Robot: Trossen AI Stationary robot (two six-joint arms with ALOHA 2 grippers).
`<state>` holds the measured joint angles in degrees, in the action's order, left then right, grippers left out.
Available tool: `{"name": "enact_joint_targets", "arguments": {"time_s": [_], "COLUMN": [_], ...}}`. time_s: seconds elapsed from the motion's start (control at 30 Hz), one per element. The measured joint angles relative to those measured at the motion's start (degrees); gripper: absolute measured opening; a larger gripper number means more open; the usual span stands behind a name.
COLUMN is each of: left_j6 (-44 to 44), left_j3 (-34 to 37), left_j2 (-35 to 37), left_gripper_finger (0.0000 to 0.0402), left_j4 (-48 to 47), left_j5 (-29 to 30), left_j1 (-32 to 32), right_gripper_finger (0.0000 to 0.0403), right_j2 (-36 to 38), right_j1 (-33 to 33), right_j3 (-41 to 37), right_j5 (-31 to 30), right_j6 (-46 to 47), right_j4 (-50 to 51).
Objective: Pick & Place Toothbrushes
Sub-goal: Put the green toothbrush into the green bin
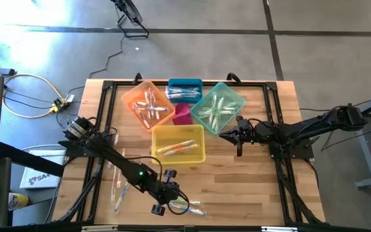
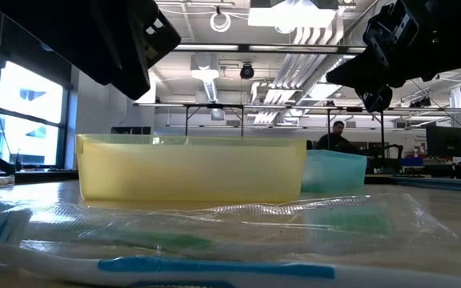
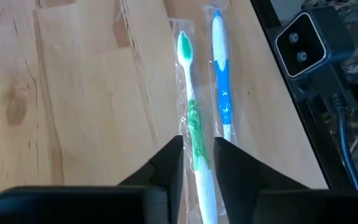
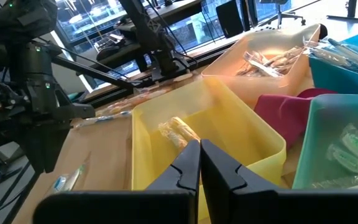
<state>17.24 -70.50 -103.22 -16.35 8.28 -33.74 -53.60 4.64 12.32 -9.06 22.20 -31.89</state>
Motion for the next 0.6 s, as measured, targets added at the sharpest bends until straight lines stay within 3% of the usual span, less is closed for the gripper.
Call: {"name": "enact_joint_targets", "arguments": {"time_s": [0.37,0.6], "left_j6": [-0.2,-0.4], "left_j3": [0.0,0.0], "left_j2": [0.0,-4.2], "left_gripper_finger": [0.0104,0.0104], "left_j4": [0.0,3.1], "left_j5": [0.3,-0.1], "left_j1": [0.0,1.6], "right_gripper_finger": [0.0005,0.0005], "right_j2": [0.0,0.0], "right_j1": [0.0,0.0], "right_j3": [0.0,0.0], "right_j5": [0.0,0.0], "right_j6": [0.0,0.0], "right_j4": [0.0,0.2]}}
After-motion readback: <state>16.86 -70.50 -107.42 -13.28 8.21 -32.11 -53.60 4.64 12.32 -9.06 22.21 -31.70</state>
